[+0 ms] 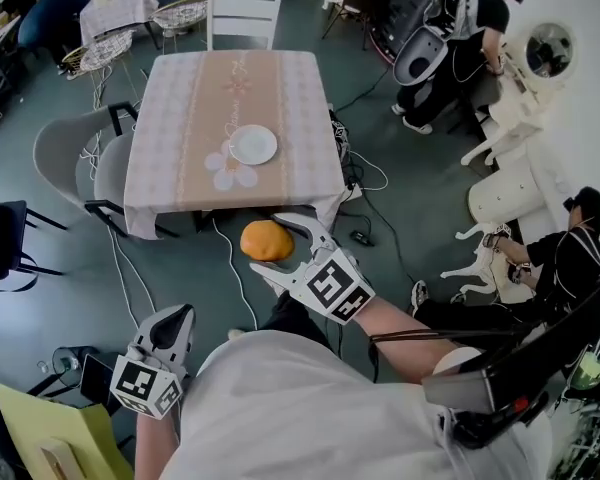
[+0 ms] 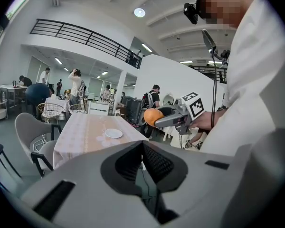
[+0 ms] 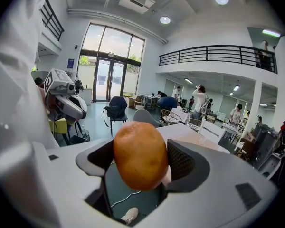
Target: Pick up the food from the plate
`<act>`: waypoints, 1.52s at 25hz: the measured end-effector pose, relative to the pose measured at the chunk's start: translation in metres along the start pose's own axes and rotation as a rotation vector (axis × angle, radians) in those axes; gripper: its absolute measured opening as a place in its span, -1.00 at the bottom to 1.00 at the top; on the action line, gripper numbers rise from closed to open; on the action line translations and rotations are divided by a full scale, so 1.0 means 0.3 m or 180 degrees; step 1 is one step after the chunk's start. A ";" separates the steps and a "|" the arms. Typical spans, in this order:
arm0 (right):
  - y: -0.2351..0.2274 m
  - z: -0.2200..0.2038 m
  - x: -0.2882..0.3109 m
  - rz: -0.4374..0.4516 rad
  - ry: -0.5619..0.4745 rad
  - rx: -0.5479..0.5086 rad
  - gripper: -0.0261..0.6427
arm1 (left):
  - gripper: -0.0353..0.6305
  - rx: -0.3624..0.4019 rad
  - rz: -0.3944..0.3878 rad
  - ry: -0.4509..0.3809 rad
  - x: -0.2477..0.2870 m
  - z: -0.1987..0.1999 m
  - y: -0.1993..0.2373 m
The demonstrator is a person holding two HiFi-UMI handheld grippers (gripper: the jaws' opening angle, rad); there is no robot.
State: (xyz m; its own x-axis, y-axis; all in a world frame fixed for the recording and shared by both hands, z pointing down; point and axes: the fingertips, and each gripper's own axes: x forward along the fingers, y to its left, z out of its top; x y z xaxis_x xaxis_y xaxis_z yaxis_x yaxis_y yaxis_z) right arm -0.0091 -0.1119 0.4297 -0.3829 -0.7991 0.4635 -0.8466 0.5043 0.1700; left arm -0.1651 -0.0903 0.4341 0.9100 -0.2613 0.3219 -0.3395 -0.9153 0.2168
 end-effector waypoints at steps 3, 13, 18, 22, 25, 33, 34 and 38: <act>0.000 0.011 0.003 -0.0006 -0.0045 -0.0026 0.14 | -0.87 0.0007 0.0005 -0.0014 -0.002 -0.006 0.002; -0.006 0.024 0.014 -0.0018 -0.0060 -0.0046 0.14 | -0.87 -0.0050 0.0042 -0.0042 -0.011 -0.011 0.021; -0.015 0.034 0.019 -0.0031 -0.0051 -0.0051 0.14 | -0.87 -0.0050 0.0033 -0.0034 -0.012 -0.004 0.030; -0.024 0.034 0.012 -0.0048 -0.0055 -0.0047 0.14 | -0.87 -0.0051 0.0037 -0.0025 -0.008 0.001 0.027; -0.021 0.031 0.009 -0.0056 -0.0067 -0.0034 0.14 | -0.87 -0.0043 0.0040 -0.0022 -0.011 -0.003 0.023; -0.035 0.026 -0.001 -0.0083 -0.0075 -0.0030 0.14 | -0.87 -0.0033 0.0024 -0.0007 0.003 -0.002 0.012; -0.038 0.026 -0.002 -0.0090 -0.0078 -0.0027 0.14 | -0.87 -0.0024 0.0014 -0.0005 0.007 -0.001 0.012; -0.048 0.021 -0.010 -0.0116 -0.0083 -0.0026 0.14 | -0.87 0.0000 -0.0015 0.0004 0.020 -0.001 0.005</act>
State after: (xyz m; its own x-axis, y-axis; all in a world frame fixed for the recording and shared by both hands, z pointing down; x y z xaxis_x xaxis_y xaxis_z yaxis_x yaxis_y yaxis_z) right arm 0.0017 -0.1188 0.4203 -0.3614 -0.8252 0.4342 -0.8572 0.4772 0.1935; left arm -0.1603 -0.0932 0.4366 0.9113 -0.2565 0.3220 -0.3352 -0.9165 0.2184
